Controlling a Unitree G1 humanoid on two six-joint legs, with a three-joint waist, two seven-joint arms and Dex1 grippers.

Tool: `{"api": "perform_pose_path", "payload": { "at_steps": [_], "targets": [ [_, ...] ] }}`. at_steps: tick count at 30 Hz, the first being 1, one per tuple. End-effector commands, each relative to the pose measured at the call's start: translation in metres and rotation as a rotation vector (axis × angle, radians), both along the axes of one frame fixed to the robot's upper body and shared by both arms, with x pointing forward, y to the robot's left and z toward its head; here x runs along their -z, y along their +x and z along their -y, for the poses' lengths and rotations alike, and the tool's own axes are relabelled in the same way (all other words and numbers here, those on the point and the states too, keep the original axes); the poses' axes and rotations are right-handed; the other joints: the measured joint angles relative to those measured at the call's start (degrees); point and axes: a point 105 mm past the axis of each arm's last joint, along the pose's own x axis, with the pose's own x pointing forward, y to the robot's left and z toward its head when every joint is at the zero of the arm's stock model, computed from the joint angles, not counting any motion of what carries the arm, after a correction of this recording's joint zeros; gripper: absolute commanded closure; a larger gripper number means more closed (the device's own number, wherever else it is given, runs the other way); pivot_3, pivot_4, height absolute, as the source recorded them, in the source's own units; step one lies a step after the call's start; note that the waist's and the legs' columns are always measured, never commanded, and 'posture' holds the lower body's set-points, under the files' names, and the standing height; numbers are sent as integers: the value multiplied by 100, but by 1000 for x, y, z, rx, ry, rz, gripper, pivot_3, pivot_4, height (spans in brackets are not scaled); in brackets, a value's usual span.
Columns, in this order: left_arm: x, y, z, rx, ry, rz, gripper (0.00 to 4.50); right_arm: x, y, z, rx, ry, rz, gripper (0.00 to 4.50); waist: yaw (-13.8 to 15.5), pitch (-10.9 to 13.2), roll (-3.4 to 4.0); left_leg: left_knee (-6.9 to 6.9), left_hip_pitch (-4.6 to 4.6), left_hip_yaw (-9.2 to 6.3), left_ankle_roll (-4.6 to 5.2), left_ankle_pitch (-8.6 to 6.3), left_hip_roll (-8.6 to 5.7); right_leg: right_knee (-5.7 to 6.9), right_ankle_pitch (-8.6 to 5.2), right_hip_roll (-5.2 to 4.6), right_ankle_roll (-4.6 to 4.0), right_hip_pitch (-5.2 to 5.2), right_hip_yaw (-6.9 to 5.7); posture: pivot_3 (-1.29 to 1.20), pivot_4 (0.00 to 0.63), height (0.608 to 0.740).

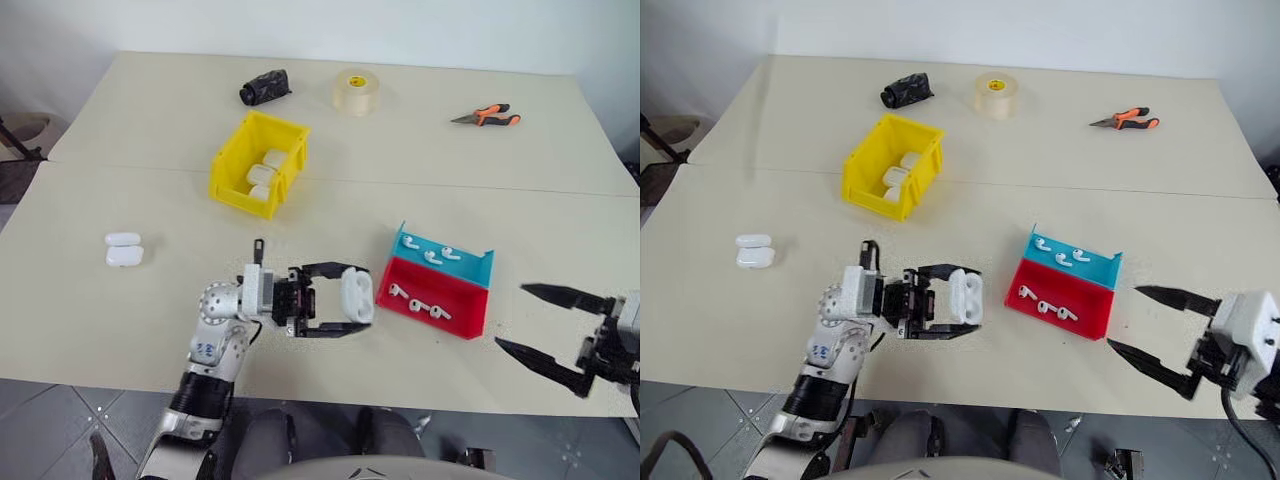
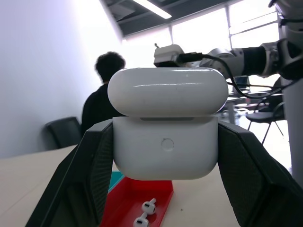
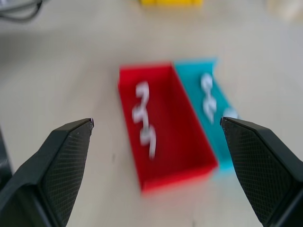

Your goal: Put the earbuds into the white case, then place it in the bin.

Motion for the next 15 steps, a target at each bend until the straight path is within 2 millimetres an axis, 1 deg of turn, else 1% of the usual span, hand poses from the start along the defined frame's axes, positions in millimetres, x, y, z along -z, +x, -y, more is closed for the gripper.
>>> {"api": "perform_pose_path", "payload": {
  "at_steps": [1,3,6,8,10,13,15],
  "targets": [
    [-6,0,7,30,-43,34,1693,-3,0,4,66,-78,-66,0,-15,0,1,0,4,2,0,0,0,2,0,0,0,1,3,0,150,740],
    [-4,1,7,27,-26,28,1693,1,2,-1,84,-64,-133,0,-14,-1,1,0,6,5,1,0,2,1,0,0,0,1,6,0,150,740],
    [-1,2,5,16,0,15,1693,-1,7,-22,34,-45,-200,0,-15,-1,1,0,6,2,1,0,5,2,0,2,0,2,8,0,150,740],
    [3,2,3,5,25,12,1693,4,16,-31,39,-106,-247,0,-12,-1,1,3,6,-2,0,0,4,2,0,2,0,3,8,0,150,740],
    [3,2,3,-2,33,5,1693,11,24,-36,52,-226,-295,0,-13,-1,2,5,4,-5,0,0,4,2,0,1,0,3,8,0,150,740],
    [3,3,3,-20,41,-3,1693,6,37,-54,33,-229,-305,0,-3,1,-2,10,-5,-23,0,0,4,2,0,2,0,4,-6,0,150,740],
    [3,3,2,-26,49,-3,1693,7,44,-61,30,-264,-324,0,11,1,-1,12,-15,-30,0,0,-2,-1,0,-2,0,4,-11,0,150,740]
  ]
}}
